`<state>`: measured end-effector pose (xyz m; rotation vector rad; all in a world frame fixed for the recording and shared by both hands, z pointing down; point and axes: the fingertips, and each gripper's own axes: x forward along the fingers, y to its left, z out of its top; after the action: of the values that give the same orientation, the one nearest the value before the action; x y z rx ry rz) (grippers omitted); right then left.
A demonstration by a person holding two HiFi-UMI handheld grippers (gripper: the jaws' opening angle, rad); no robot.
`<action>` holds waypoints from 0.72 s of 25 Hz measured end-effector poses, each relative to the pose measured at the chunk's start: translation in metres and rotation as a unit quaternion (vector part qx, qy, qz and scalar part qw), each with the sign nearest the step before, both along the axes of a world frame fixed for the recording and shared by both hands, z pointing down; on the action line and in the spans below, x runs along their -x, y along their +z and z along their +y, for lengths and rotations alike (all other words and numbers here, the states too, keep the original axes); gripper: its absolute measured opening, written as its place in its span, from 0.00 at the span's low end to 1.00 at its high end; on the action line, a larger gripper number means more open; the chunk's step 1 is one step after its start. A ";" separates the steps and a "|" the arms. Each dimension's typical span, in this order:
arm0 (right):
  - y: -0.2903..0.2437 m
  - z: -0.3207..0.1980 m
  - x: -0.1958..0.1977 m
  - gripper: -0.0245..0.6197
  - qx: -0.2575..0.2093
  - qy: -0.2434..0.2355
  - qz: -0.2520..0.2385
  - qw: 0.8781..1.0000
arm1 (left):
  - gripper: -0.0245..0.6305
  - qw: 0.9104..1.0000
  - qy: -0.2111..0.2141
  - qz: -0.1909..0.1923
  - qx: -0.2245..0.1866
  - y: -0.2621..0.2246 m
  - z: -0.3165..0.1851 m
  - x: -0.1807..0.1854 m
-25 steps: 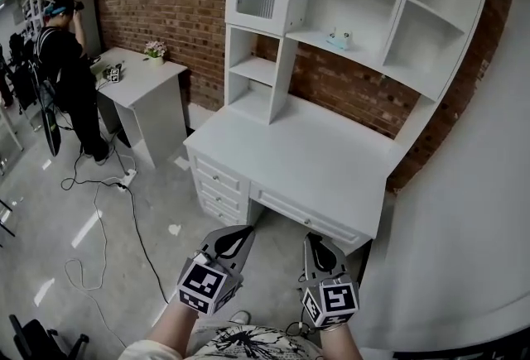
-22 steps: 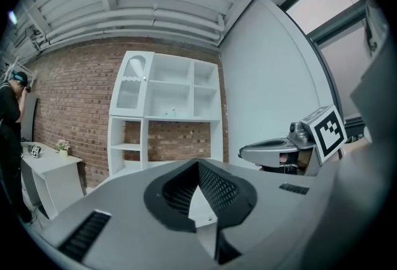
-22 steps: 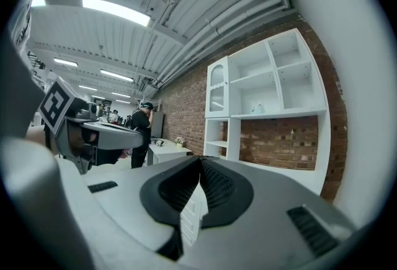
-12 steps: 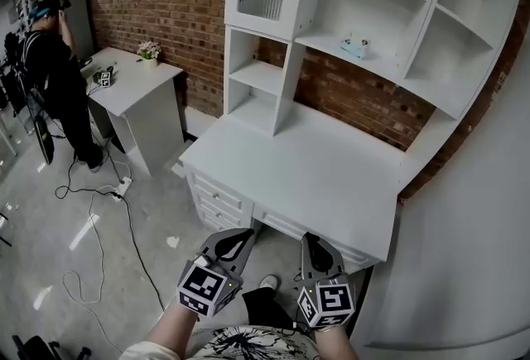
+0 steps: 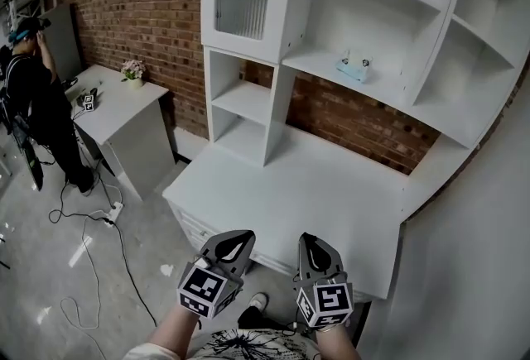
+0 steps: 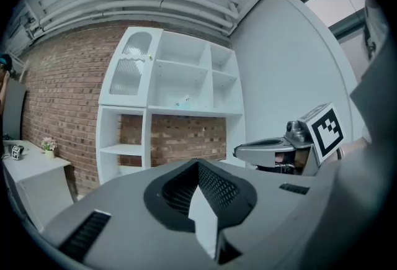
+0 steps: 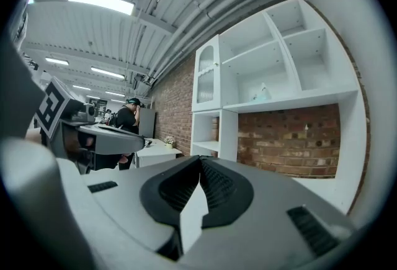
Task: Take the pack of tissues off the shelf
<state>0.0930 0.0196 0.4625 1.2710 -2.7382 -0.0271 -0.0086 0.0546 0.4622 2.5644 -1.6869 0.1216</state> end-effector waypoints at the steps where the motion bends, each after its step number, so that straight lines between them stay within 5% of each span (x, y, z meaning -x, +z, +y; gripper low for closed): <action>1: -0.004 -0.017 0.001 0.05 -0.003 0.002 -0.002 1.000 | 0.06 1.000 0.002 -0.002 -0.007 -0.004 -0.018 0.001; 10: -0.028 -0.156 0.004 0.05 -0.034 0.018 -0.005 0.999 | 0.06 0.999 0.019 -0.009 -0.023 -0.024 -0.158 0.008; 18: -0.047 -0.223 -0.007 0.05 -0.046 0.050 0.002 0.998 | 0.06 0.998 0.049 -0.004 -0.044 -0.040 -0.229 -0.001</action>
<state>0.1005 -0.2032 0.4150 1.4276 -2.6957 -0.1479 -0.0078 -0.1748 0.4225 2.7149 -1.6037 0.0658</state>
